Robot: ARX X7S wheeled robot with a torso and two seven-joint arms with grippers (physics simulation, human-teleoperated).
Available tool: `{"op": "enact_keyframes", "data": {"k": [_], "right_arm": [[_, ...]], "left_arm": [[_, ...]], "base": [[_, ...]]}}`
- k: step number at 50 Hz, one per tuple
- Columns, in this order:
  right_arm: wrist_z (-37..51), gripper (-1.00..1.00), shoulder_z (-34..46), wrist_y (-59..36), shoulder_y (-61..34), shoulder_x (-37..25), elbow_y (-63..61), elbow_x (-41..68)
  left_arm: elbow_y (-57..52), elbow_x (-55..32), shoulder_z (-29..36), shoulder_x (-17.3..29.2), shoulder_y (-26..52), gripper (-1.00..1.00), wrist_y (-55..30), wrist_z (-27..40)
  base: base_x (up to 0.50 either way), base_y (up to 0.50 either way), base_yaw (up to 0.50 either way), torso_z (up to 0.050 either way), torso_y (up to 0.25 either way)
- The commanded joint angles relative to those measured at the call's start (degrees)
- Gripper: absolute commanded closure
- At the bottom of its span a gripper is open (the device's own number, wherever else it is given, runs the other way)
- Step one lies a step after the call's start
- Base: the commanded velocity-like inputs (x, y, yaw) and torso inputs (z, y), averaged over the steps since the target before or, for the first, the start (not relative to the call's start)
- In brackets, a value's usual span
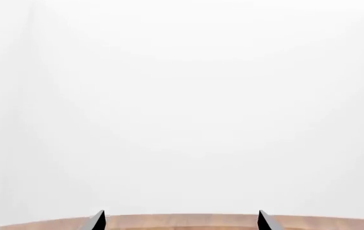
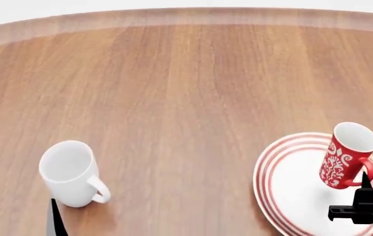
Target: Pick up the red mug and put it on the plate
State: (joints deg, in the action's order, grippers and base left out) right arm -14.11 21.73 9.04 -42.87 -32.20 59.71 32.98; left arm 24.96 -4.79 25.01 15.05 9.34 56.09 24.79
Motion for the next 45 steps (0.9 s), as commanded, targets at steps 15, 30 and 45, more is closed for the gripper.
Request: {"op": "enact_keyframes", "data": {"k": [15,30,45], "right_arm": [[-0.4,1.0,-0.4,1.0,-0.4,0.4,0.3,-1.0],[-0.8,1.0,-0.2,1.0,0.5,0.2,-1.1,-1.0],[-3.6,1.0,1.0,6.1,-4.1,3.4,10.8,-3.7]], "left_arm": [[0.2,0.1,-0.4,-0.2,0.0,-1.0,0.4,-0.4],[0.5,-1.1,0.0,-0.3,0.1,-1.0,1.0,-1.3],[0.7,-1.9,0.1,-0.4,0.1,-1.0,1.4,-1.9]], "base": [[0.0,0.0,0.0,0.006,-0.099],[0.0,0.0,0.0,0.001,-0.007],[0.0,0.0,0.0,0.0,0.0]]}}
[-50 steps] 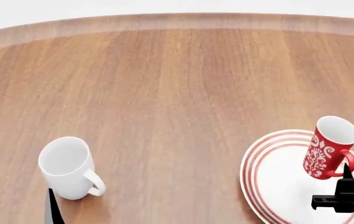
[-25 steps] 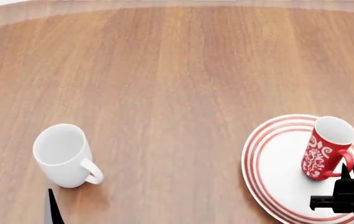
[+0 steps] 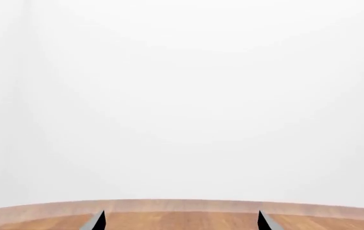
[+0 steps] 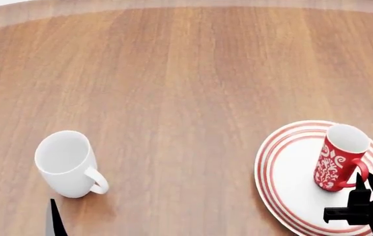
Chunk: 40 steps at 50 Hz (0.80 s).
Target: Pick up the red mug and put it on the plate
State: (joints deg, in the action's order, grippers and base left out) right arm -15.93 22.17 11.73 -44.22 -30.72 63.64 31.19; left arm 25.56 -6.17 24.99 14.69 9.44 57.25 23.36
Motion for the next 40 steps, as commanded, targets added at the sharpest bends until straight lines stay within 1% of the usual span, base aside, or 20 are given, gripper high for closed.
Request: {"op": "enact_keyframes", "data": {"k": [1,2,3,10,30,33,37,40], "right_arm": [[-1.8,1.0,0.6,3.3,-2.5,1.8,6.3,-2.0],[-1.5,1.0,0.6,3.1,-2.2,1.7,5.6,-2.0],[-1.3,-1.0,0.7,2.8,-1.9,1.6,5.1,-2.1],[-2.1,-1.0,1.1,5.5,-3.7,3.0,10.7,-3.5],[-3.9,-1.0,-2.3,5.5,-2.6,2.8,10.4,-5.7],[-2.5,-1.0,-2.4,2.5,0.5,1.2,3.1,-5.0],[0.8,-1.0,-2.9,-4.0,7.4,-3.0,-13.0,-2.6],[2.2,-1.0,-3.1,-6.1,9.8,-4.5,-18.8,-1.9]], "left_arm": [[0.1,-0.5,0.0,-0.1,0.0,-1.0,0.2,-0.4],[0.1,-0.5,0.0,-0.1,0.0,-1.0,0.2,-0.4],[0.1,-0.6,0.0,-0.1,0.0,-1.0,0.3,-0.5],[0.2,-0.5,-0.1,-0.2,0.0,-1.0,0.5,-0.6],[0.4,-0.2,-0.7,-0.5,-0.1,-1.0,0.7,-0.9],[0.4,-0.1,-0.8,-0.6,-0.1,-1.0,0.7,-0.9],[0.5,-0.1,-1.0,-0.7,-0.1,-1.0,0.9,-1.0],[0.5,-0.1,-1.0,-0.7,-0.1,-1.0,0.9,-1.1]], "base": [[0.0,0.0,0.0,0.0,0.0],[0.0,0.0,0.0,0.0,0.0],[0.0,0.0,0.0,0.0,0.0],[0.0,0.0,0.0,0.0,0.0],[0.0,0.0,0.0,0.0,0.0],[0.0,0.0,0.0,0.0,0.0],[0.0,0.0,0.0,0.0,0.0],[0.0,0.0,0.0,0.0,0.0]]}}
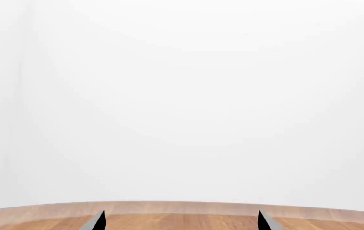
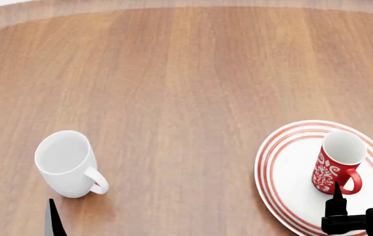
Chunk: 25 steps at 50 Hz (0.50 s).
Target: Pick up the red mug and put it on the plate
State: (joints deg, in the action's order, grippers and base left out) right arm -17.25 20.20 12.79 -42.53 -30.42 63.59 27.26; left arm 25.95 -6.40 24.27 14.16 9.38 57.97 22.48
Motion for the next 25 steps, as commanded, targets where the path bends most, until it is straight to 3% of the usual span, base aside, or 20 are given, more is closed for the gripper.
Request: {"op": "enact_keyframes", "data": {"k": [1,25], "right_arm": [[4.0,-1.0,-1.2,-8.1,9.6,-5.8,-22.1,2.6],[11.5,-1.0,-3.4,-16.2,15.3,-13.5,-44.2,5.9]], "left_arm": [[0.1,0.1,-0.3,-0.2,0.0,-1.0,0.3,-0.2],[0.5,-0.1,-1.2,-0.8,-0.1,-1.0,0.9,-1.4]], "base": [[0.0,0.0,0.0,0.0,0.0],[0.0,0.0,0.0,0.0,0.0]]}}
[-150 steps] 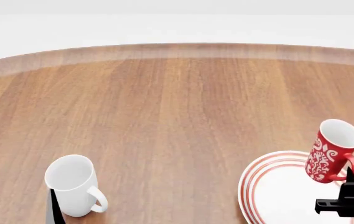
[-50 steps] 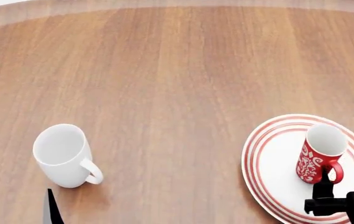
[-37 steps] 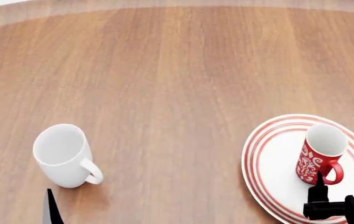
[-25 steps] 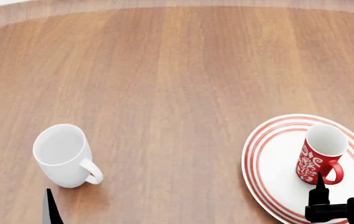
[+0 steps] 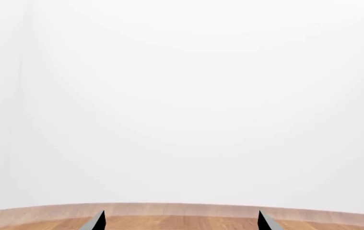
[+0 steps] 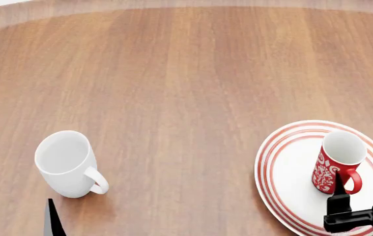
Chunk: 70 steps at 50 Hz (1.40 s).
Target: Pick up the red mug and put it on the plate
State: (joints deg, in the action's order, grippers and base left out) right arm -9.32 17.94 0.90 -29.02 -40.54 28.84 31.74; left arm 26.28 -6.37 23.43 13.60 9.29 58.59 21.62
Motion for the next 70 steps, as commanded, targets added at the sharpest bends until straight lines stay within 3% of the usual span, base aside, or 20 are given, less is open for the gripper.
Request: {"op": "enact_keyframes", "data": {"k": [1,27,70], "right_arm": [[4.2,-1.0,-1.5,-5.0,1.5,-3.7,-9.9,1.8],[10.1,-1.0,-5.8,-9.1,4.1,-9.5,-25.6,5.9],[15.0,-1.0,-14.0,-3.7,16.5,-17.9,-50.1,7.9]], "left_arm": [[0.2,-0.1,-0.5,-0.4,0.0,-1.0,0.4,-0.6],[0.4,-0.1,-2.7,-1.7,-0.5,-1.0,0.8,-2.8],[0.5,0.2,-8.8,-5.4,-1.5,-1.0,1.0,-9.7]], "base": [[0.0,0.0,0.0,0.0,0.0],[0.0,0.0,0.0,0.0,0.0],[0.0,0.0,0.0,0.0,0.0]]}}
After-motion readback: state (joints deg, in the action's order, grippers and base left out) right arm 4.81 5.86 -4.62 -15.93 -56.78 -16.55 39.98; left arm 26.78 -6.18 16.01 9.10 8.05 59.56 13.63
